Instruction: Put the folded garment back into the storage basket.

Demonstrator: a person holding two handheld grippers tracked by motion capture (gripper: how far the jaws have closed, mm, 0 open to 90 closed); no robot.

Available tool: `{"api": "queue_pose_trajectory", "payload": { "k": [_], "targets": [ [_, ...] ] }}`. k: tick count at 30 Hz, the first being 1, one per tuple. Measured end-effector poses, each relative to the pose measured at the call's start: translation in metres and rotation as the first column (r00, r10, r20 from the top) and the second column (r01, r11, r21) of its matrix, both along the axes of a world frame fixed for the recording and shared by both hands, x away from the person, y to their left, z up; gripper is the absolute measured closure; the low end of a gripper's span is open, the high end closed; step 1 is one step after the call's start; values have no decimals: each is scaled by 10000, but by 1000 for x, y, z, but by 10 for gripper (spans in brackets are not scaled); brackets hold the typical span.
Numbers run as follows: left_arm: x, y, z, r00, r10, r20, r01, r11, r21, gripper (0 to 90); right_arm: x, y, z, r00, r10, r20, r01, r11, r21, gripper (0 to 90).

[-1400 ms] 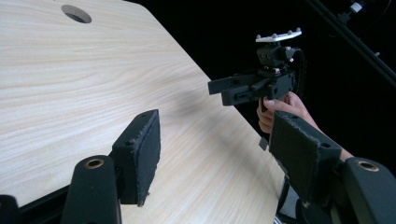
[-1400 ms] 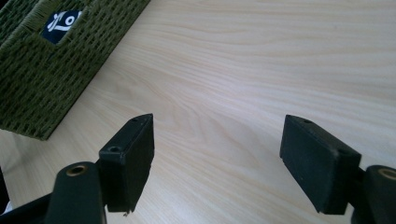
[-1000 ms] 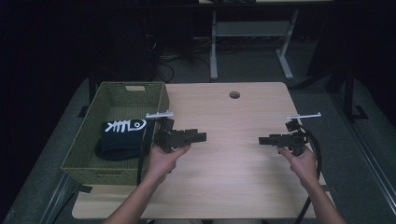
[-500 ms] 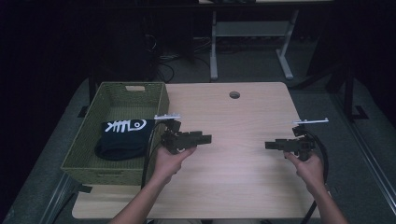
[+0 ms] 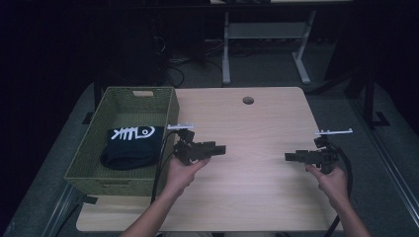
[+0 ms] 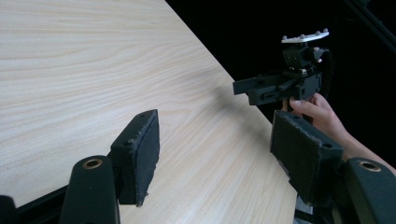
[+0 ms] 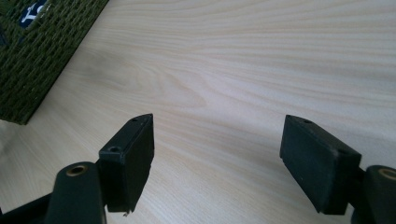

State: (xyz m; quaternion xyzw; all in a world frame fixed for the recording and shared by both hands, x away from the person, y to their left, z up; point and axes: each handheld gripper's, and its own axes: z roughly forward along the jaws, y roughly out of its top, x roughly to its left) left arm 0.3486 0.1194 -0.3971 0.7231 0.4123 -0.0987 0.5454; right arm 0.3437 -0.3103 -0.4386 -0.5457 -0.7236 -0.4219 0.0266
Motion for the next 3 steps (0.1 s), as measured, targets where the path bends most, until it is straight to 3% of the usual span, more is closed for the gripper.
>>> {"api": "queue_pose_trajectory", "payload": {
  "k": [3],
  "targets": [
    [0, -1, -1, 10000, -63, 24, 63, 10000, 26, 329, -1, -2, 0, 10000, -24, 26, 24, 10000, 45, 251]
  ]
}}
